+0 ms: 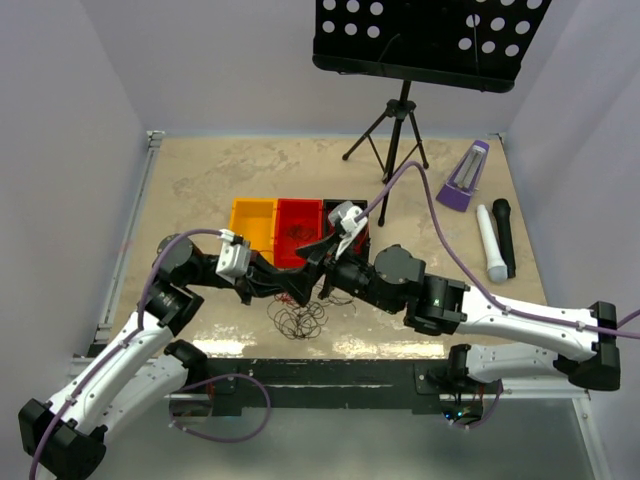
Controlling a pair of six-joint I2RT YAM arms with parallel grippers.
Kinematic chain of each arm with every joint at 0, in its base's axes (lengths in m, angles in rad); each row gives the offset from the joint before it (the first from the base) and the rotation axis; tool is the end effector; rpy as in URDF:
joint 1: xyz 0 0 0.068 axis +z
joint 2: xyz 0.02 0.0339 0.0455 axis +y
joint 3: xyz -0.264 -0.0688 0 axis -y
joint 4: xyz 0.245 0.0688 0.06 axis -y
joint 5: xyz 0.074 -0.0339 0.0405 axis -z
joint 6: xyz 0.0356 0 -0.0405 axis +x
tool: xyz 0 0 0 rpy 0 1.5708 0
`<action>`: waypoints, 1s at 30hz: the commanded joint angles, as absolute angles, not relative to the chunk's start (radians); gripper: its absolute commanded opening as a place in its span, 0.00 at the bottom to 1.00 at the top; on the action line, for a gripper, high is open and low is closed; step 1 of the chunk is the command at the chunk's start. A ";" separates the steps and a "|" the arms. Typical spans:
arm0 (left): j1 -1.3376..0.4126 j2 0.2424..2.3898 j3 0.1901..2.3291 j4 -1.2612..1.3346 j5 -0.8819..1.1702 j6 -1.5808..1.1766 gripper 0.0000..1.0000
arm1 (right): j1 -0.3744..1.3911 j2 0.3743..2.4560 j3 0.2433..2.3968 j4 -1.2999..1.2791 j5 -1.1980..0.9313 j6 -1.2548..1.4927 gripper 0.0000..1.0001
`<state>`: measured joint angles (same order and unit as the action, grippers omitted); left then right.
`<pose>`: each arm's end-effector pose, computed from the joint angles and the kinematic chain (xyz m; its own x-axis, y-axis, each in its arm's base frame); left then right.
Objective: Untangle the cables
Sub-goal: Untie the cable.
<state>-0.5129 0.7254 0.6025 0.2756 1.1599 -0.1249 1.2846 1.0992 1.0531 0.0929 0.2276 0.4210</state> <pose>0.1235 -0.1070 0.3316 0.0087 -0.0620 -0.9980 0.9943 -0.1051 0.0152 0.0800 0.2434 0.4024 -0.3439 0.2417 -0.9074 -0.8003 0.4300 0.4179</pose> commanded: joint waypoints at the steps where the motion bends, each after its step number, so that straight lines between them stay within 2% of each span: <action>1: -0.511 0.710 0.652 0.337 1.140 -0.181 0.00 | 1.289 1.000 0.944 0.103 0.304 0.460 0.90; 5: -0.511 0.709 0.647 0.336 1.126 -0.179 0.00 | 1.290 0.865 0.839 0.107 0.314 0.505 0.92; 9: -0.508 0.709 0.646 0.339 1.103 -0.170 0.00 | 1.289 0.796 0.718 0.118 0.279 0.528 0.87; 15: -0.499 0.724 0.707 0.353 1.075 -0.189 0.00 | 1.289 0.897 0.640 0.207 0.176 0.520 0.88; 21: -0.495 0.741 0.772 0.341 1.084 -0.215 0.00 | 1.290 1.002 0.669 0.273 0.239 0.456 0.87; 26: -0.495 0.738 0.776 0.359 1.092 -0.250 0.00 | 1.290 1.049 0.693 0.369 0.311 0.428 0.67; 30: -0.495 0.735 0.784 0.362 1.094 -0.262 0.00 | 1.290 1.095 0.681 0.442 0.292 0.429 0.57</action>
<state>-0.5037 0.7395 0.7357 0.3229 1.0870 -0.2188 1.2846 1.0634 0.6468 0.2985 0.2718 0.4530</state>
